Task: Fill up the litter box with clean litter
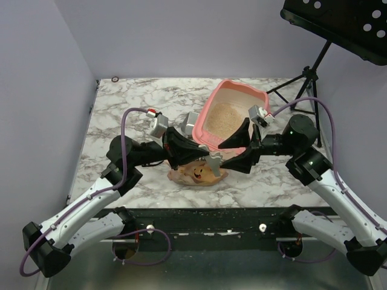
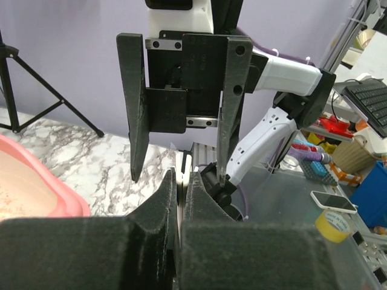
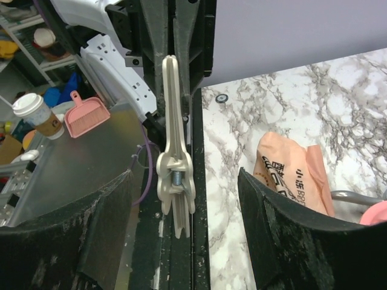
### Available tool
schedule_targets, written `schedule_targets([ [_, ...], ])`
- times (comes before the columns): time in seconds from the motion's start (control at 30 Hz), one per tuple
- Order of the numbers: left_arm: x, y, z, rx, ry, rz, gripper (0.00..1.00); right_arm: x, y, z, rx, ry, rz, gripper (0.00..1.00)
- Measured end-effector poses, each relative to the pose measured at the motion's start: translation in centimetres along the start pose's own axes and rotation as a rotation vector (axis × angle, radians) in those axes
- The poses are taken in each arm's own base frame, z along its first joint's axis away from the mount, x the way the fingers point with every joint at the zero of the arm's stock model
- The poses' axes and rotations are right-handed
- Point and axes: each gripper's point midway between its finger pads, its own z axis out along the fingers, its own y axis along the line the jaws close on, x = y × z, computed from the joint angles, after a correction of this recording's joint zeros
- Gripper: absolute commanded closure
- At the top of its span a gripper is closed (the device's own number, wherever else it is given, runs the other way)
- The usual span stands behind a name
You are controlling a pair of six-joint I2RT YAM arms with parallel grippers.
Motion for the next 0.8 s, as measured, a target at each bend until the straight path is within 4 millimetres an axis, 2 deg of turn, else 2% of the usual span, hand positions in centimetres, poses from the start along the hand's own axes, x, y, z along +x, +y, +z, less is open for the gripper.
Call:
schedule_targets([
  [0.17,0.3,0.3,0.1,-0.007,0.013,-0.006,1.00,0.5,0.3,0.6,-0.024,0.014,0.013,0.24],
  [0.23,0.2,0.4,0.2,-0.009,0.015,-0.007,1.00,0.7,0.3,0.9,-0.030,0.020,0.016,0.28],
  [0.27,0.2,0.3,0.2,-0.009,0.015,-0.005,1.00,0.8,0.3,1.0,-0.032,0.023,0.016,0.38],
  [0.3,0.1,0.3,0.2,-0.008,0.014,-0.002,1.00,0.9,0.3,1.0,-0.032,0.025,0.014,0.60],
  [0.33,0.0,0.3,0.2,-0.008,0.013,-0.001,1.00,0.9,0.2,1.1,-0.029,0.026,0.010,0.92],
  [0.37,0.0,0.3,0.2,-0.008,0.013,0.002,0.99,1.0,0.0,1.1,-0.026,0.027,0.002,1.00],
  [0.5,0.0,0.5,0.1,-0.021,0.014,0.009,0.59,1.2,-0.1,1.1,-0.018,0.034,0.006,1.00],
  [0.53,-0.1,0.6,0.1,-0.024,0.013,0.015,0.52,1.2,-0.1,1.1,-0.014,0.034,0.007,1.00],
  [0.63,0.0,0.5,-0.4,-0.036,0.023,0.052,0.44,1.1,-0.3,1.1,0.010,0.030,0.006,1.00],
  [0.8,-0.7,0.1,-1.7,-0.082,0.058,0.182,0.41,0.3,-1.1,0.4,0.113,0.001,-0.009,1.00],
])
